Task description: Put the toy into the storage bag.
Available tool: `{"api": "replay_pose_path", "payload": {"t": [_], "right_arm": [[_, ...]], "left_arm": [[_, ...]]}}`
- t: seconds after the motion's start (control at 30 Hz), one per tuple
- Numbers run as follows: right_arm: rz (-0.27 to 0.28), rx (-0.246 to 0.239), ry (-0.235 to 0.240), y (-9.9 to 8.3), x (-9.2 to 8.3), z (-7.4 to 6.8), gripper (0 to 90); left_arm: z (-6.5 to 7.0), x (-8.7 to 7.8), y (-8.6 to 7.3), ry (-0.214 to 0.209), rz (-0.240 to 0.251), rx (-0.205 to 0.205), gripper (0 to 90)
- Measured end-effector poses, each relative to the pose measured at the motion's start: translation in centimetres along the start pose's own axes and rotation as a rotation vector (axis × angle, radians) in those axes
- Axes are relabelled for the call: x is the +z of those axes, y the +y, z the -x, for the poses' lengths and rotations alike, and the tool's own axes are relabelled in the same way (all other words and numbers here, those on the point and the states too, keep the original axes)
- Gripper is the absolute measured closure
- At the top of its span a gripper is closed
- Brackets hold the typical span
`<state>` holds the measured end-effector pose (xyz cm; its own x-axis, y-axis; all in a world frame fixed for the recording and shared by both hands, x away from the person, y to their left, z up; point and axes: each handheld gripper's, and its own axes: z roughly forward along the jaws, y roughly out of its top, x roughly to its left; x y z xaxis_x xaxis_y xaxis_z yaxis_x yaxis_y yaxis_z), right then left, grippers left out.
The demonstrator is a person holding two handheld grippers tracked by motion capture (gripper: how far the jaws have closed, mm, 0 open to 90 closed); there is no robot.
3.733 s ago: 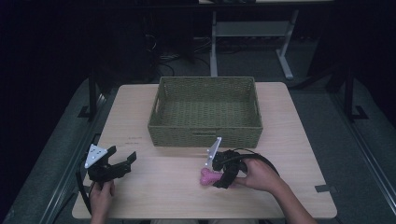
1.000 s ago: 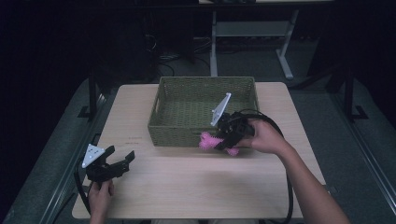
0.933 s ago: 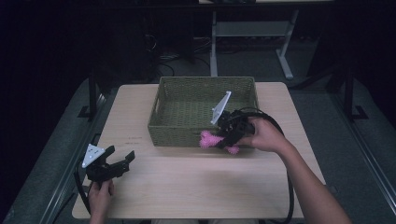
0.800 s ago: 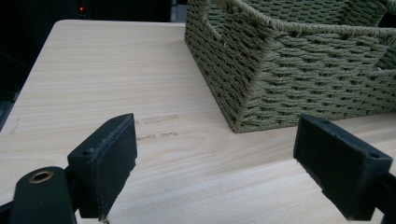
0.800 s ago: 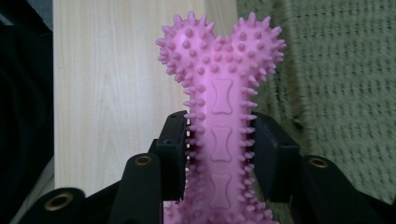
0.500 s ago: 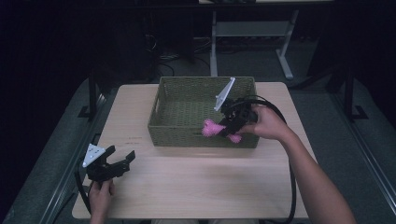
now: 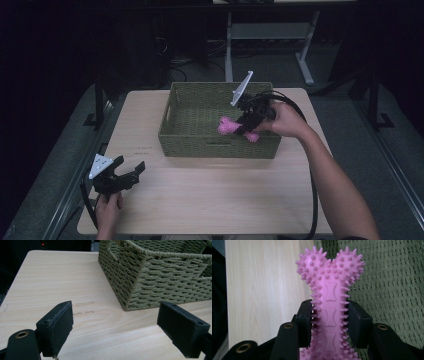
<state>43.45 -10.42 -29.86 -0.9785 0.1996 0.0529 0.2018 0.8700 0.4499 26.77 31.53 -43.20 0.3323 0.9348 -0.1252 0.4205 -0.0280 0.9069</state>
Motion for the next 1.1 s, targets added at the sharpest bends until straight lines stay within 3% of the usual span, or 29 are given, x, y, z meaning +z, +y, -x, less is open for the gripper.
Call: {"api": "replay_pose_path", "payload": {"t": [0.33,0.67,1.1], "right_arm": [[-0.004,0.031,-0.003,0.0,-0.1,1.8,58.2],[-0.006,0.070,0.000,-0.8,0.9,3.7,58.2],[-0.028,0.100,0.005,-1.2,2.3,5.1,58.1]], "left_arm": [[0.0,0.0,0.0,0.002,0.001,-0.004,13.0],[0.1,0.1,0.0,0.002,0.000,-0.001,13.0],[0.1,0.1,0.0,-0.002,-0.003,0.003,13.0]]}}
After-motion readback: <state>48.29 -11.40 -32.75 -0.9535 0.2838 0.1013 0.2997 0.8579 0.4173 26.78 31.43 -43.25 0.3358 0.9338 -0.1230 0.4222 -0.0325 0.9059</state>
